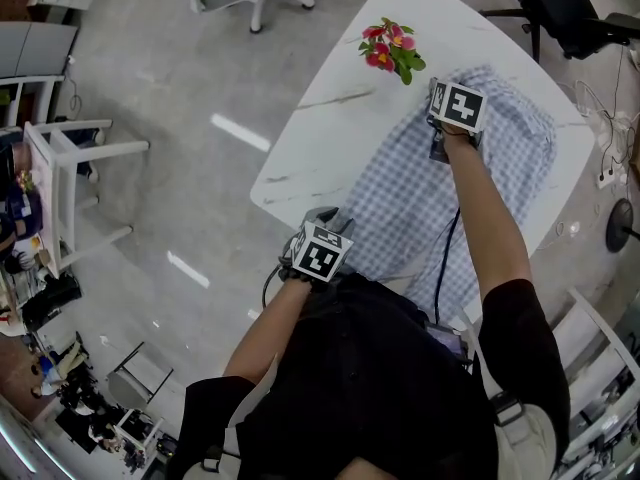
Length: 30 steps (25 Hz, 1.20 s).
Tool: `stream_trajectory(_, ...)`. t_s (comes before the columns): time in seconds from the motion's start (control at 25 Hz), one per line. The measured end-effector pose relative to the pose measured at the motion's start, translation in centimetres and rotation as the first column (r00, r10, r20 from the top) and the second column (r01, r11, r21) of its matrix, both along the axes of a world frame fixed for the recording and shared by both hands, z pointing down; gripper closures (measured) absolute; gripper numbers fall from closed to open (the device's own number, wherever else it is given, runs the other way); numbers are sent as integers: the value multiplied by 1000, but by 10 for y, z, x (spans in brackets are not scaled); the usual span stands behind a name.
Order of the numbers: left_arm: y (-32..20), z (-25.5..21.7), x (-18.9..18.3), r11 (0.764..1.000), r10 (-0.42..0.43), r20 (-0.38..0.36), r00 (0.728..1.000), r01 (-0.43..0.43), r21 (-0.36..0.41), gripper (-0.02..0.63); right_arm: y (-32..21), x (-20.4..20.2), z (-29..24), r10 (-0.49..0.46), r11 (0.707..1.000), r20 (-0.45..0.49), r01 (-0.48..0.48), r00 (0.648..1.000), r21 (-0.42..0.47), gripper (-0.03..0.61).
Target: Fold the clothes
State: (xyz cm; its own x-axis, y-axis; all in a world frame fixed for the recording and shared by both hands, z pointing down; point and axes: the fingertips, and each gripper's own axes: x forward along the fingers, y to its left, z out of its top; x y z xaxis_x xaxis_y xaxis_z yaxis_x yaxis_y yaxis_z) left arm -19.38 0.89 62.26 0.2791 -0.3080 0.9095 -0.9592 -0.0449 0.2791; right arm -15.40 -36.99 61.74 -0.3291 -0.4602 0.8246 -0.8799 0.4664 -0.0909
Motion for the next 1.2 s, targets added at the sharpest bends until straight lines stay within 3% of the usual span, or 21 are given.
stream_trajectory(0.12,2,2,-6,1000,-5,33,999,5,14,509,-4,6,2,-29,999,-41,30,999,33,424)
stream_trajectory(0.32,2,2,-6,999,36,44,998,-37,18,511,-10,15,1,-38,998,-36,40,999,53,524)
stream_trajectory(0.48,3,-4,-2,999,47,27,999,-47,19,511,-8,17,1,-55,996,-41,58,998,67,531)
stream_trajectory(0.72,6,1,-7,998,55,83,995,-56,13,512,-7,16,-2,-48,993,-47,53,998,103,534)
stream_trajectory(0.84,6,2,-5,995,94,115,989,-97,17,523,-8,18,-2,-53,992,-39,57,998,111,541)
stream_trajectory(0.88,6,3,-3,994,107,113,988,-110,19,559,-7,19,-2,-50,993,-28,53,998,108,546)
stream_trajectory(0.92,7,3,-2,994,108,101,989,-111,22,593,-6,18,-2,-44,994,-7,45,999,102,549)
stream_trajectory(1.08,10,-8,3,995,86,17,996,-87,48,598,-4,18,-19,-14,995,160,-3,987,104,552)
stream_trajectory(1.2,8,-27,13,985,148,-6,989,-146,92,598,-2,29,-44,-27,990,202,-2,979,143,551)
